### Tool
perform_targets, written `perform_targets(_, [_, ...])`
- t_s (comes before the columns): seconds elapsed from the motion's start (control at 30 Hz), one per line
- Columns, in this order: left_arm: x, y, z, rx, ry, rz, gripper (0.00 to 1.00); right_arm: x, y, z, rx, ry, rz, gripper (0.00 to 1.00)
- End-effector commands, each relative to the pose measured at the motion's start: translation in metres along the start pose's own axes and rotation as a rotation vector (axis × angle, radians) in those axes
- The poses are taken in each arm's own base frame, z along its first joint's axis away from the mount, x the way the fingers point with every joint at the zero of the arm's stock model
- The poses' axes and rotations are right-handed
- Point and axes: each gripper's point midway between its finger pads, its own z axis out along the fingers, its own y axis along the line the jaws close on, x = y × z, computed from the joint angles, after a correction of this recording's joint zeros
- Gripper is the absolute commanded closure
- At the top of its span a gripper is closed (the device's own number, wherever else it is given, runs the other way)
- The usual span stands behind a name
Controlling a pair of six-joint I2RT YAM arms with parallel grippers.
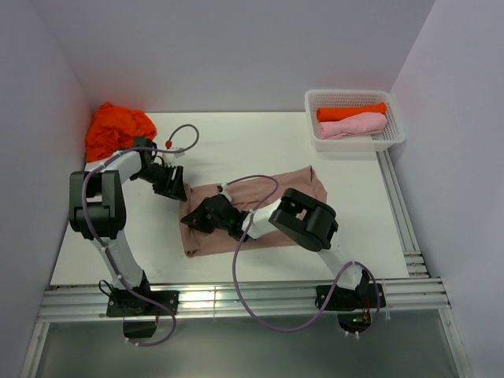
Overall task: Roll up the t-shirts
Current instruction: Roll the tshirt
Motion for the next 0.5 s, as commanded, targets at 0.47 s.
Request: perform_targets(0.47, [-0.019, -0.004, 0.022, -0.14, -0.002, 0.034, 0.8, -0.028, 0.017, -0.021, 0.178, -0.133, -0.167, 0.51])
